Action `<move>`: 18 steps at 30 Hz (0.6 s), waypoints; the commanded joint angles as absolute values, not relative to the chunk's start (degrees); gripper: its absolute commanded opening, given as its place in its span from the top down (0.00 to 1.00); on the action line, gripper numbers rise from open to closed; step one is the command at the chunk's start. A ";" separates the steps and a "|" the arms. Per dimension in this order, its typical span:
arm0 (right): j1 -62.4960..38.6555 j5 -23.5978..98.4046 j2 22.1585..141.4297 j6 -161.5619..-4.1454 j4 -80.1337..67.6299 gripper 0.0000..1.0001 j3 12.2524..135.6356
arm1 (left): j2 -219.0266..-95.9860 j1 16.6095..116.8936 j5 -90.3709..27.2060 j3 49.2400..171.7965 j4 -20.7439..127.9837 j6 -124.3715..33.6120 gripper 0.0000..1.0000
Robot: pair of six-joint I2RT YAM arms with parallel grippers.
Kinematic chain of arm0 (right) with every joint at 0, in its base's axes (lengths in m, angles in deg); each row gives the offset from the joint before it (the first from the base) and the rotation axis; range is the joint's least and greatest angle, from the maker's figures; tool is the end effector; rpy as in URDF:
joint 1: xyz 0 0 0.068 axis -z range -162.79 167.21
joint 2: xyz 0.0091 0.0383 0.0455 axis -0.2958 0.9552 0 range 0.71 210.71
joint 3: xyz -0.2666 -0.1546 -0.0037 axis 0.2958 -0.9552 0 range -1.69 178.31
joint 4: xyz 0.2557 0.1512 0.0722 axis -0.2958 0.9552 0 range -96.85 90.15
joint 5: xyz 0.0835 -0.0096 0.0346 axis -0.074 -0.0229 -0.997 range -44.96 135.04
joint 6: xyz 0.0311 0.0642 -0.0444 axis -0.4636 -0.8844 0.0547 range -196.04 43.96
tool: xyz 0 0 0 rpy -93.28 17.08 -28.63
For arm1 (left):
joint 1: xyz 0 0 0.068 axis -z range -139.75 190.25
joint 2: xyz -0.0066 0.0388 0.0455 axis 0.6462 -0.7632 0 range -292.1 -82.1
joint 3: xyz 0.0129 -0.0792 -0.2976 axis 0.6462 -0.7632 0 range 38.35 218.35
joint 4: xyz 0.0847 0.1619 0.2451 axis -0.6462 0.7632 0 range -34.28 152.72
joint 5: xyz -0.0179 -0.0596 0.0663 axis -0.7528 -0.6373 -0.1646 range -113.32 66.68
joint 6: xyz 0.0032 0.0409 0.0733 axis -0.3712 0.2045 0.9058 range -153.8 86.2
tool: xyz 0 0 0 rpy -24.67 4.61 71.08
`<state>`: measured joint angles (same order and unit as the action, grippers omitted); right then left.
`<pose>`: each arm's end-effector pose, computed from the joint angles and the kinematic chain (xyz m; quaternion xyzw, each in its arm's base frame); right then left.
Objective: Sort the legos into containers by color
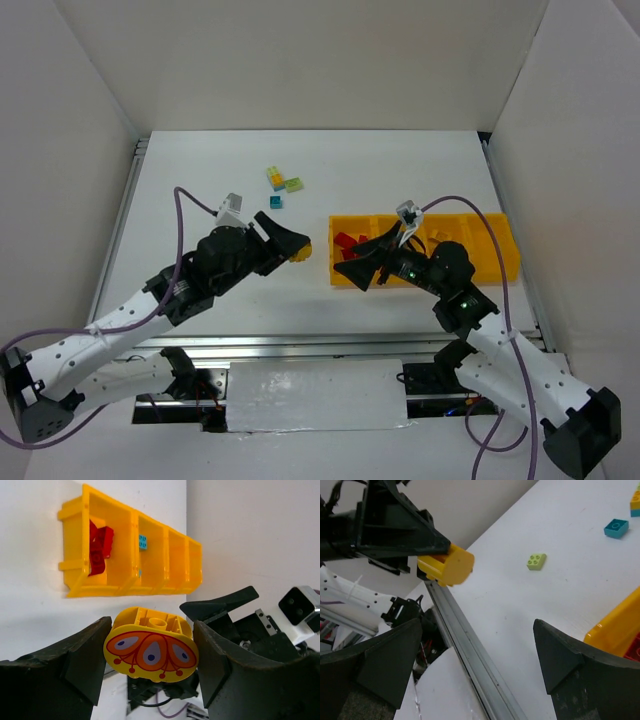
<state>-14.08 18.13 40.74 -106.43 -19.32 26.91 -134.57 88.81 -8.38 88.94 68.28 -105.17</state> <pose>0.1771 0.1466 0.3103 -0.1714 0.6801 0.4957 0.5123 0.1937 -0.1906 0.3660 -0.2331 0.7524 -0.4745 0.3930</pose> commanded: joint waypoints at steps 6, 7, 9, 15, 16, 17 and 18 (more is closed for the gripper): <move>-26.28 34.97 44.83 -112.17 -28.83 0.00 30.12 | -137.73 91.67 -4.43 87.57 60.57 -120.19 1.00; -29.43 38.16 45.44 -110.94 -27.08 0.00 31.52 | -138.34 92.10 -4.08 87.57 60.12 -120.54 1.00; -31.91 44.32 47.12 -109.88 -26.54 0.00 32.41 | -139.40 92.72 -3.37 89.05 60.81 -120.72 1.00; -38.95 57.41 51.33 -107.86 -25.05 0.01 36.09 | -143.44 93.51 -4.07 90.91 60.48 -120.72 1.00; -40.00 58.92 52.12 -107.94 -24.69 0.01 36.54 | -143.53 93.60 -4.16 90.99 60.21 -120.81 1.00; -40.36 61.98 53.35 -108.38 -23.99 0.04 37.24 | -143.71 93.69 -4.42 90.91 59.68 -120.81 1.00; -40.71 63.57 53.88 -108.64 -23.64 0.05 37.51 | -143.71 93.69 -4.51 90.99 59.59 -120.64 1.00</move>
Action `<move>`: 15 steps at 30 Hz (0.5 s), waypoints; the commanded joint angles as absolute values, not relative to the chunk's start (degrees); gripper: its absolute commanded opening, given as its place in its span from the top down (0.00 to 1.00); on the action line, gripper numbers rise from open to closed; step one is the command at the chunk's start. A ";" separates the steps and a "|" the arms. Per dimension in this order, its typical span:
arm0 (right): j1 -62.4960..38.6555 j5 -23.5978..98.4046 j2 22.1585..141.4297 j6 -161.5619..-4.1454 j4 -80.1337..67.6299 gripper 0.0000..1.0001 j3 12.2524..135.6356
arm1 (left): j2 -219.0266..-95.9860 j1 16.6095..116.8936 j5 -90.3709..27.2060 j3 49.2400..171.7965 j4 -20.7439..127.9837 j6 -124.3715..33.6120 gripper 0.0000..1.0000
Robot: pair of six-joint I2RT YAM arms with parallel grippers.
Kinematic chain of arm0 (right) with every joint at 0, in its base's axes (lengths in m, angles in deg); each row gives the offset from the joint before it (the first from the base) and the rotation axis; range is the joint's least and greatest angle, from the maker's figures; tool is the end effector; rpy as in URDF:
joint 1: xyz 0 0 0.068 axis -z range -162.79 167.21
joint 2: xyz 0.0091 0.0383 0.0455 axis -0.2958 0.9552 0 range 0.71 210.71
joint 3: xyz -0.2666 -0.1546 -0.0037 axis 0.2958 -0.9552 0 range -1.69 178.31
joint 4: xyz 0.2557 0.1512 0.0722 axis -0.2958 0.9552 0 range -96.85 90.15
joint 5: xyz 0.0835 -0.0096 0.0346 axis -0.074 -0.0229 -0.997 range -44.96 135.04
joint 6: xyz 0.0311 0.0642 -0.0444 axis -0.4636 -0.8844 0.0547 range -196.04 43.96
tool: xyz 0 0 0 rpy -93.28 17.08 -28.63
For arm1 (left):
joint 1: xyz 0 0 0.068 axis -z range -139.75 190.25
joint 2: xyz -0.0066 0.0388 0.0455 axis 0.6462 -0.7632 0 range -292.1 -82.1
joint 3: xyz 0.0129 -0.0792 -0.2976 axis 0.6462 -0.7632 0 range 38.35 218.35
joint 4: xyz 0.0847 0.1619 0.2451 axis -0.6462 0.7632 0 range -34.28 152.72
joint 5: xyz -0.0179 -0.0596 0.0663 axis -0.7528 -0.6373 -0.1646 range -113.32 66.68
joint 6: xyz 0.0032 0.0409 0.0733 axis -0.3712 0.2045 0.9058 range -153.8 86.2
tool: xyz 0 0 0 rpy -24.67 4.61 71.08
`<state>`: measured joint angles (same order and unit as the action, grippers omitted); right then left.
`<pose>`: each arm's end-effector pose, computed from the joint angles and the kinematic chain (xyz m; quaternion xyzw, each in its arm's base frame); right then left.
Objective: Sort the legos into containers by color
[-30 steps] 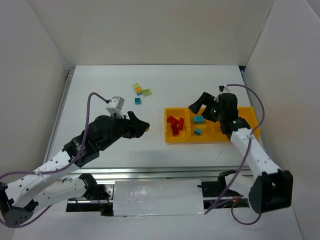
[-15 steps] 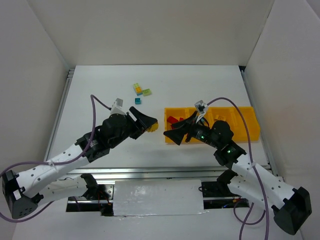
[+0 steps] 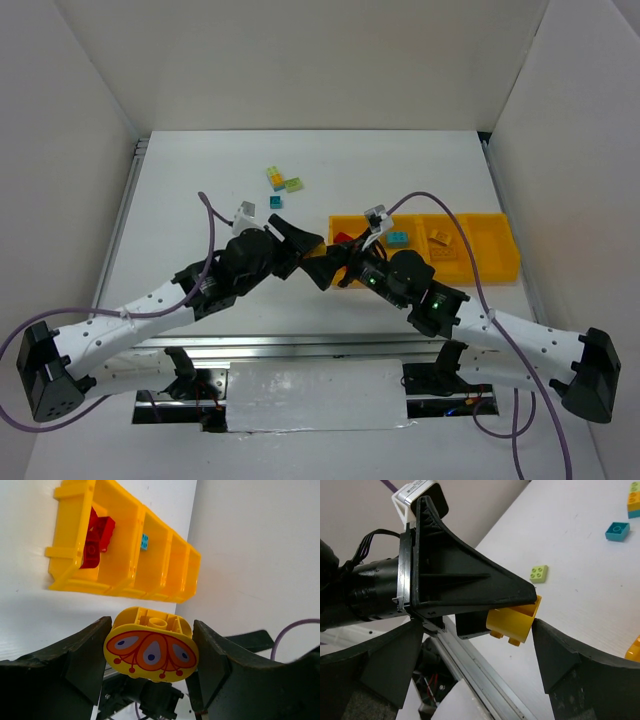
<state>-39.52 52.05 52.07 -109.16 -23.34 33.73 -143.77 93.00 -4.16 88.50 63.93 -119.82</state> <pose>0.1592 0.2263 0.3272 -0.1012 0.6964 0.4704 0.5325 0.2071 -0.2324 0.3301 -0.3227 0.7451 -0.4833 0.3272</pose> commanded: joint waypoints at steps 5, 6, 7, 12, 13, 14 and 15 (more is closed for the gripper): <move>-42.20 69.73 55.73 -108.65 -24.86 0.14 37.25 | -143.54 94.13 -4.25 90.91 59.59 -121.07 1.00; -42.29 70.26 55.91 -108.39 -25.04 0.15 37.25 | -143.36 94.13 -4.16 90.65 59.50 -121.25 1.00; -42.47 70.88 56.34 -108.03 -25.56 0.16 37.25 | -143.27 94.22 -4.25 90.56 59.33 -121.51 1.00; -42.47 69.48 55.91 -106.54 -27.23 0.16 35.32 | -141.61 94.13 -2.41 90.38 60.38 -121.43 1.00; -42.47 68.52 54.69 -106.45 -27.76 0.16 34.44 | -141.34 94.13 -1.27 90.55 60.82 -120.99 1.00; -42.47 68.16 53.90 -106.45 -28.29 0.16 33.56 | -140.99 94.13 -0.56 90.64 61.78 -120.81 1.00; -42.47 67.99 53.10 -106.45 -29.51 0.14 31.64 | -140.29 94.13 -0.04 90.73 62.05 -120.64 1.00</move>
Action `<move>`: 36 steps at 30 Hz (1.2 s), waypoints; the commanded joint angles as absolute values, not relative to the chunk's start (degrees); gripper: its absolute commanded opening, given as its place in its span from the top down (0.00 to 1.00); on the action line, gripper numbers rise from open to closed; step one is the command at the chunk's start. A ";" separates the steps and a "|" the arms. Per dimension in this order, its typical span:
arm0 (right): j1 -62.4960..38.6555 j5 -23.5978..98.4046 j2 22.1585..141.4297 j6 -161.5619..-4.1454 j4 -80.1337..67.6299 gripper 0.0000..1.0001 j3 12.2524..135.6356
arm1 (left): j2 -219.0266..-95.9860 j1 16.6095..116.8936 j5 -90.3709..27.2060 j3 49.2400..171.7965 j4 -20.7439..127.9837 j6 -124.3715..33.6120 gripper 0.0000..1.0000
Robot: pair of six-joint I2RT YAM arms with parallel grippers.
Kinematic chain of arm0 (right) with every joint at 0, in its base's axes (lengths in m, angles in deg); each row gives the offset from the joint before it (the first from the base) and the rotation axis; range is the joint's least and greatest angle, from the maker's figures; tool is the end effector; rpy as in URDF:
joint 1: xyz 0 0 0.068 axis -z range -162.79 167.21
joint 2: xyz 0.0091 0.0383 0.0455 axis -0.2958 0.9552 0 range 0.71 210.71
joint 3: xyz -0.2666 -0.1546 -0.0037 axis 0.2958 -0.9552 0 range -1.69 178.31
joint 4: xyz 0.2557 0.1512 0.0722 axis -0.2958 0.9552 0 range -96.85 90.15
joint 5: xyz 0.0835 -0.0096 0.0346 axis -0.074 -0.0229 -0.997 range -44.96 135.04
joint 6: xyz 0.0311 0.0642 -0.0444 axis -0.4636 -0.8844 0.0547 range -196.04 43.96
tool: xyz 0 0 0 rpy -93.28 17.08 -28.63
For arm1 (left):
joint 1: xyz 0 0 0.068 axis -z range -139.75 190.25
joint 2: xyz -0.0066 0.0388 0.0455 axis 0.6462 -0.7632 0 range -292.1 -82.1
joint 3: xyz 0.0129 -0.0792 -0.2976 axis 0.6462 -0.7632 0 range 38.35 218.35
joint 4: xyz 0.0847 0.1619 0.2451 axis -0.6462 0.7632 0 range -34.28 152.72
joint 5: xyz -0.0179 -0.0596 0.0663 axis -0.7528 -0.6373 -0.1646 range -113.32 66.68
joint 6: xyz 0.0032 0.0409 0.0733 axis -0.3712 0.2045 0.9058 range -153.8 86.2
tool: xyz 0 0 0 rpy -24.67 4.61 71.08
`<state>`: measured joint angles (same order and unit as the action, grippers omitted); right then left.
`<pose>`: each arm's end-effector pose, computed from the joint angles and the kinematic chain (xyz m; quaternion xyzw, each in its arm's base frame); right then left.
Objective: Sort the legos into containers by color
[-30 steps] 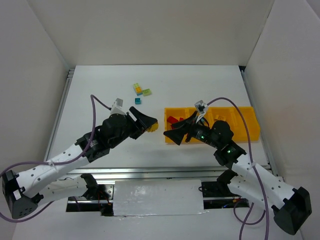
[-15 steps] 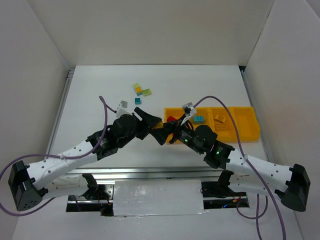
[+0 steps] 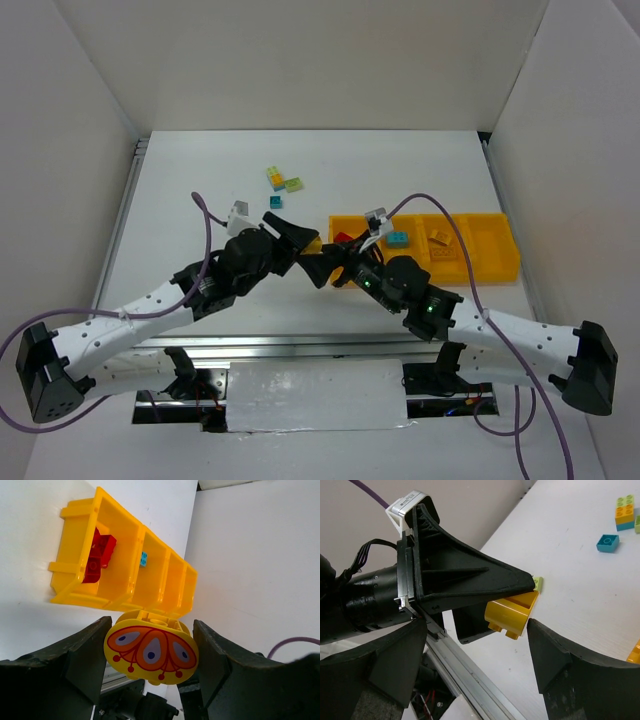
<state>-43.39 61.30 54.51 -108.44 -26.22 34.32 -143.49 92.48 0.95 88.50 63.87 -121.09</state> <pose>0.1571 0.2368 0.3279 -0.0698 0.6941 0.4469 0.5600 0.2120 -0.2242 0.3325 -0.3563 0.7241 -0.4708 0.3565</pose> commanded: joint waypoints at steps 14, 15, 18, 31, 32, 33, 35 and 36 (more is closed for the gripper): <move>-42.47 70.18 47.20 -105.57 -27.24 0.09 29.15 | -142.30 94.13 -2.05 91.78 59.85 -118.26 1.00; -42.47 69.05 47.64 -105.57 -27.32 0.09 29.33 | -142.57 94.13 -2.05 92.31 60.38 -118.00 1.00; -42.56 67.72 47.91 -106.18 -28.37 0.09 29.42 | -143.27 94.13 -1.61 92.93 61.08 -117.82 1.00; -43.88 68.16 53.88 -107.68 -31.19 0.14 32.06 | -145.82 94.13 -2.67 93.37 60.29 -117.82 1.00; -43.88 69.12 54.32 -107.68 -31.19 0.17 32.67 | -145.91 94.22 -2.84 93.37 60.29 -117.91 1.00; -43.88 69.91 55.02 -107.85 -31.37 0.18 32.85 | -145.82 94.13 -2.84 93.19 60.03 -118.00 1.00; -43.88 70.62 55.47 -107.51 -32.42 0.18 33.11 | -145.65 94.22 -2.93 92.93 59.77 -118.17 1.00; -43.88 71.32 55.90 -107.59 -32.51 0.19 33.29 | -145.65 94.22 -3.02 92.67 59.68 -118.26 1.00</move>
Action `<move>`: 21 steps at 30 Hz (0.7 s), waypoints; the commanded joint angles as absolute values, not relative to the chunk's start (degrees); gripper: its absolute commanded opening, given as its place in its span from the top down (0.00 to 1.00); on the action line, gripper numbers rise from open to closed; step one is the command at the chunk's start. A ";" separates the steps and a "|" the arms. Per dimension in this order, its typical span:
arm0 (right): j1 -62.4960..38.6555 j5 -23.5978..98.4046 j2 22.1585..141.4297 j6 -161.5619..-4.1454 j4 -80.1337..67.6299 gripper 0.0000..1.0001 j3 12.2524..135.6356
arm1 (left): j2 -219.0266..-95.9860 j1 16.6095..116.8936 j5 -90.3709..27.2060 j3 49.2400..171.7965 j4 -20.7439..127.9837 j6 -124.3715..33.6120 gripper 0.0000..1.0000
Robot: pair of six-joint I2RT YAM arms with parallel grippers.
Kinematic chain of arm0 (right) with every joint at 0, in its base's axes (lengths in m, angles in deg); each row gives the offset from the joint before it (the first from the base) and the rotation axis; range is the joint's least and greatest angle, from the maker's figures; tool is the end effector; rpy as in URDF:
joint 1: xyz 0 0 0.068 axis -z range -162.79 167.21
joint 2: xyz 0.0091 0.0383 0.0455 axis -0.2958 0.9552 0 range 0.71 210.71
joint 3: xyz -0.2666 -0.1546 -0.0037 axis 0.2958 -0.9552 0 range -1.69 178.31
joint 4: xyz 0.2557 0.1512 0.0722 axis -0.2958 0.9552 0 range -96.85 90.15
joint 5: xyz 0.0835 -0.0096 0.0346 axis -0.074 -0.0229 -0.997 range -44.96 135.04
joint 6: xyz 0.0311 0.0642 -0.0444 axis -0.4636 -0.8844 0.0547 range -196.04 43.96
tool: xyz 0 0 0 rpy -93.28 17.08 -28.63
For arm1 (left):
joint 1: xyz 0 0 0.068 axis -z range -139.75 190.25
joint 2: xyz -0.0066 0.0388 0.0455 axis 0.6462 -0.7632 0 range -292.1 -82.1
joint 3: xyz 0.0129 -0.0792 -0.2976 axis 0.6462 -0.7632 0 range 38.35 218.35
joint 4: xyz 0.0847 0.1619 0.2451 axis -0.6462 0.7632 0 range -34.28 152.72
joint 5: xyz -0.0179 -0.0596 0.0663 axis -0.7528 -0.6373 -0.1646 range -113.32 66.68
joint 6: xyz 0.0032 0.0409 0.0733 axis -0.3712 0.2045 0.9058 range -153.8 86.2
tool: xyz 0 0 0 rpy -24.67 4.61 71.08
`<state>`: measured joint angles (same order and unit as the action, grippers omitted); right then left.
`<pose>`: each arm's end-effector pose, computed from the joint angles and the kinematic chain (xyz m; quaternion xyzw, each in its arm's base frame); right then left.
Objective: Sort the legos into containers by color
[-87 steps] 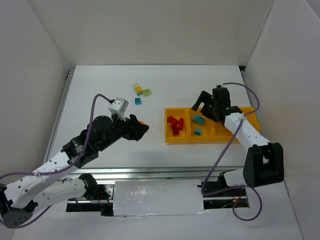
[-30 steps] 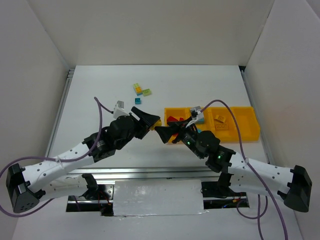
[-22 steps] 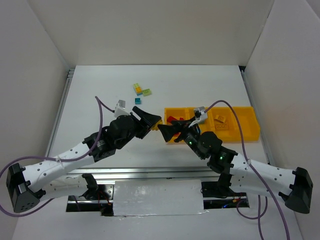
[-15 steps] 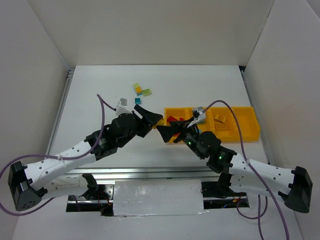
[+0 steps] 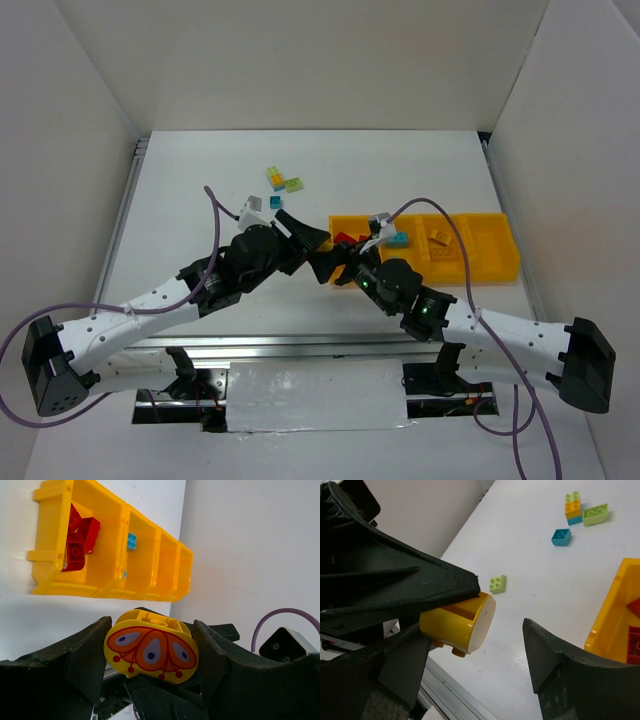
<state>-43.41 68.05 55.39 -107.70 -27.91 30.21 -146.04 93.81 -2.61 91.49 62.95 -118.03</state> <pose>0.1626 0.2302 0.2967 -0.0413 0.7156 0.3929 0.5761 0.2120 -0.2433 0.3435 -0.3125 0.7396 -0.4869 0.3439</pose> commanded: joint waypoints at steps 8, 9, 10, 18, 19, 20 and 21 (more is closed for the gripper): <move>-44.05 74.40 58.89 -108.65 -34.53 0.30 35.31 | -145.73 94.13 -3.28 91.88 59.15 -118.79 1.00; -44.05 74.40 59.16 -108.73 -34.53 0.32 35.49 | -145.73 94.22 -3.28 91.87 59.15 -118.79 1.00; -44.05 74.49 59.42 -108.73 -34.45 0.37 35.92 | -145.65 94.22 -3.20 91.79 59.24 -118.88 1.00; -44.14 72.56 59.78 -106.81 -35.40 1.00 34.19 | -144.42 94.13 -2.32 91.61 59.94 -117.12 0.80; -43.97 71.51 59.25 -105.84 -36.80 1.00 33.30 | -144.24 94.13 -2.32 91.52 60.12 -117.03 0.80; -43.88 68.37 57.94 -104.79 -39.08 1.00 32.33 | -143.89 94.13 -1.79 91.35 60.03 -116.25 0.50; -43.70 67.12 57.23 -103.91 -39.45 1.00 31.63 | -143.63 94.13 -1.61 91.35 60.20 -115.81 0.34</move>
